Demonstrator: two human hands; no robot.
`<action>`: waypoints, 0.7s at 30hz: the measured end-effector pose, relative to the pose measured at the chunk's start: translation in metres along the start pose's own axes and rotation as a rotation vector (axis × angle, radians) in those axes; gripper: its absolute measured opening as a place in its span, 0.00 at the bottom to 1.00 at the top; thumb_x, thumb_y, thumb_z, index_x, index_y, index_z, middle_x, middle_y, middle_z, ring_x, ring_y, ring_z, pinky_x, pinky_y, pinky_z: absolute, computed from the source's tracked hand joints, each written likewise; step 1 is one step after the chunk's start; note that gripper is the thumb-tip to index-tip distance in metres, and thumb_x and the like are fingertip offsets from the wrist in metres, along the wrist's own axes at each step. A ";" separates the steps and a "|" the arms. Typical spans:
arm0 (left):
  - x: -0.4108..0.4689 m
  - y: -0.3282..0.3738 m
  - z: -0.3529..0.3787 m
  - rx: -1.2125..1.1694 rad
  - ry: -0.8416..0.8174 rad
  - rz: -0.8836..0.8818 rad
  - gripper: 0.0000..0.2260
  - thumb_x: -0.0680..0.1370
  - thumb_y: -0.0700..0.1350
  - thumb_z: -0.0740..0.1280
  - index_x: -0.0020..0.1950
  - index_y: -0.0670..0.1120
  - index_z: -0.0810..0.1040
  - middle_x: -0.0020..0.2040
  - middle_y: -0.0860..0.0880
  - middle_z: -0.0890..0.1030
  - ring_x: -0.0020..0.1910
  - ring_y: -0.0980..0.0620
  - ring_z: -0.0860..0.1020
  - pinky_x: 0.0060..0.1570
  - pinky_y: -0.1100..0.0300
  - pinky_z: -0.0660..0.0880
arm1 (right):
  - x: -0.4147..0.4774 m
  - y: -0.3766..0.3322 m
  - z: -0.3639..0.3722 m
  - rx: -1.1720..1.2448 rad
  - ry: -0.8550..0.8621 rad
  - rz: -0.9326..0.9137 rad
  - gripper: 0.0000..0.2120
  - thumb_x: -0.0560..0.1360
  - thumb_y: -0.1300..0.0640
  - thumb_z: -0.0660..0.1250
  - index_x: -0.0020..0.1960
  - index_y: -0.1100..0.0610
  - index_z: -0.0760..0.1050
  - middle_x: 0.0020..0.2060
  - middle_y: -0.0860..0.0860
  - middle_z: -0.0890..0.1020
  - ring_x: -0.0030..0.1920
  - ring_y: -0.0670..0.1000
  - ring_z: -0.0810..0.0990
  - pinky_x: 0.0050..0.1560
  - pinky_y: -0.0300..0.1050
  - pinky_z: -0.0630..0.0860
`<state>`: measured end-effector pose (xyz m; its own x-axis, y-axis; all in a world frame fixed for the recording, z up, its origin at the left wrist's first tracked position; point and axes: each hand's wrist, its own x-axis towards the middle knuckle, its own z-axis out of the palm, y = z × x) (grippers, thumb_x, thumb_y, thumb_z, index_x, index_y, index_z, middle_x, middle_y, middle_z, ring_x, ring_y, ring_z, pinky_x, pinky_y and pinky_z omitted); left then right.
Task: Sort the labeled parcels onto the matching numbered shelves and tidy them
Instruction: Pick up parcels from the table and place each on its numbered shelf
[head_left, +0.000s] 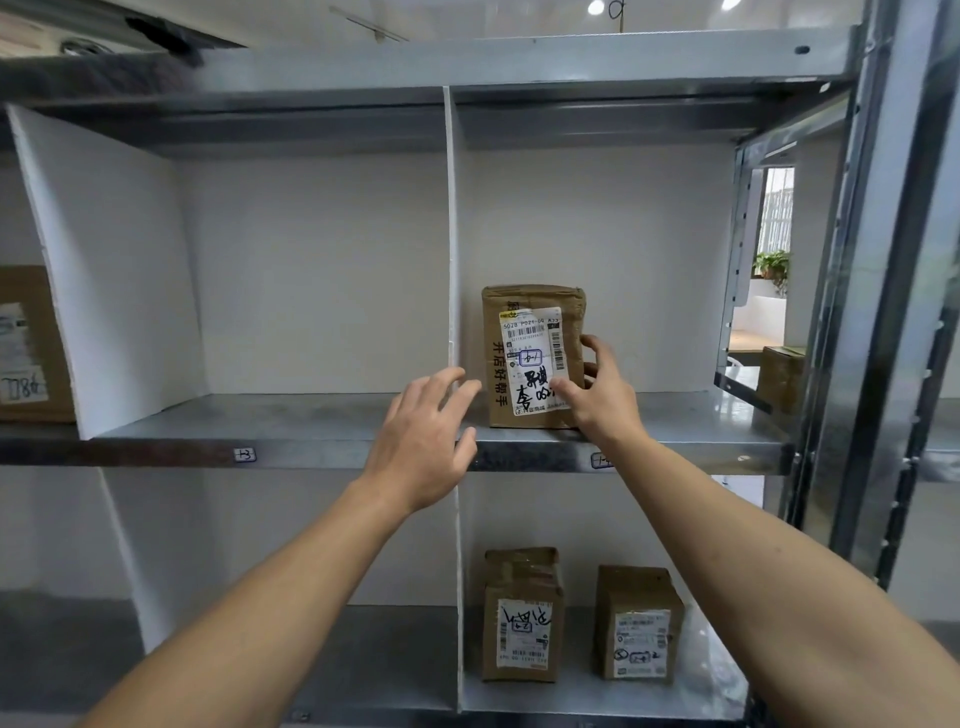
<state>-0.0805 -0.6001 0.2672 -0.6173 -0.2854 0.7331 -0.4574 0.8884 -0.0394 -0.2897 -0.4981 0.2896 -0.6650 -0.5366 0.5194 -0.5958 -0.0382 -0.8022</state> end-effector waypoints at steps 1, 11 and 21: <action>0.000 -0.001 0.000 -0.003 0.000 0.006 0.23 0.77 0.50 0.62 0.71 0.47 0.70 0.70 0.46 0.68 0.66 0.45 0.68 0.64 0.47 0.69 | 0.000 0.000 0.000 -0.011 0.001 0.006 0.29 0.79 0.55 0.70 0.76 0.47 0.62 0.62 0.52 0.80 0.51 0.48 0.77 0.50 0.41 0.74; -0.010 -0.012 -0.007 -0.090 -0.011 0.081 0.22 0.77 0.50 0.60 0.71 0.47 0.69 0.66 0.48 0.73 0.64 0.47 0.70 0.64 0.48 0.70 | -0.022 -0.010 -0.003 -0.082 0.091 0.070 0.33 0.78 0.49 0.71 0.79 0.50 0.60 0.71 0.57 0.73 0.71 0.56 0.72 0.70 0.57 0.71; -0.064 -0.021 -0.001 -0.171 -0.161 0.219 0.23 0.76 0.53 0.59 0.69 0.48 0.71 0.63 0.48 0.75 0.62 0.46 0.73 0.60 0.48 0.70 | -0.121 -0.018 0.005 -0.372 0.178 -0.001 0.24 0.81 0.51 0.67 0.74 0.55 0.68 0.68 0.52 0.74 0.60 0.44 0.72 0.61 0.38 0.67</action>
<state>-0.0308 -0.5998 0.2212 -0.7887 -0.1221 0.6025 -0.1972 0.9785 -0.0598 -0.1959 -0.4370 0.2400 -0.7122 -0.3810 0.5896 -0.6972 0.2861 -0.6573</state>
